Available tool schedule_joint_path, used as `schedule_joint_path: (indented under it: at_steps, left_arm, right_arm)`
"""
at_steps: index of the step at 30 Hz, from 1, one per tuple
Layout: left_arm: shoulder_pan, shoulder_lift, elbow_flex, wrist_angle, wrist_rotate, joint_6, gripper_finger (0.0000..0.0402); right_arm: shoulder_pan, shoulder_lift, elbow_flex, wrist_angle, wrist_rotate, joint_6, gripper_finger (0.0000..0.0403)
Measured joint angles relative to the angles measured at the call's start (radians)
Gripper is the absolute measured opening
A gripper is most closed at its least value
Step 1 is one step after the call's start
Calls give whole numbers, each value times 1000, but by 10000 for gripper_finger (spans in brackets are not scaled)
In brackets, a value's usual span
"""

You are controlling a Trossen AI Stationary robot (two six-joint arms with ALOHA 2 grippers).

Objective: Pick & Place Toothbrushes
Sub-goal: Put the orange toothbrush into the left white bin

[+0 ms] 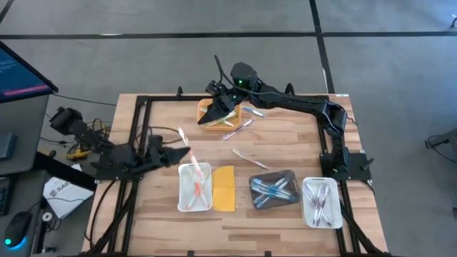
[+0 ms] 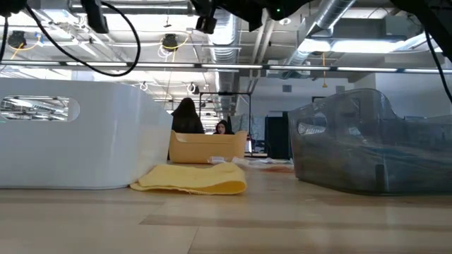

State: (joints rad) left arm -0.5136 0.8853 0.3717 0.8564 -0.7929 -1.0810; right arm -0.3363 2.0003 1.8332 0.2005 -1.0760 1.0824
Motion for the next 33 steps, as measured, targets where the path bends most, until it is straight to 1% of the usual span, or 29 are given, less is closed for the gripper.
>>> schedule_joint_path:
  at_steps: [2, 5, 9, 11, 14, 16, 18, 21, 23, 24, 28, 30, 33]
  left_arm:
    - [-55, 14, 0, -2, -40, -13, 19]
    - [-149, 50, 0, -2, -152, -53, 15]
    - [-260, 111, 18, -2, -313, -105, 9]
    - [-297, 140, 38, -1, -373, -125, 9]
    - [-326, 184, 79, -1, -422, -132, 9]
    - [-332, 211, 105, -1, -442, -132, 9]
    - [-332, 240, 129, -2, -459, -133, 9]
    - [-331, 276, 160, -3, -478, -155, 9]
    - [-325, 294, 176, -4, -498, -159, 9]
    - [-320, 300, 181, -4, -503, -159, 9]
    - [-280, 318, 194, -4, -509, -159, 9]
    - [-258, 325, 199, -9, -508, -159, 9]
    - [-238, 326, 212, -11, -510, -159, 9]
  right_arm:
    - [0, 0, 0, 18, 0, 15, 256]
    - [15, 0, 0, 24, -9, 95, 255]
    - [59, 0, 0, 20, -23, 76, 255]
    - [86, 0, 0, 19, 11, 76, 255]
    - [130, -23, -1, -38, 129, 51, 255]
    - [158, -55, 0, -136, 209, -18, 255]
    - [188, -92, 0, -302, 296, -129, 255]
    - [232, -164, 0, -617, 493, -297, 255]
    - [264, -218, 0, -782, 623, -369, 255]
    - [277, -243, 0, -838, 670, -400, 255]
    - [322, -340, 0, -963, 784, -470, 255]
    - [337, -386, 0, -1001, 816, -490, 255]
    - [349, -456, 0, -1060, 831, -524, 255]
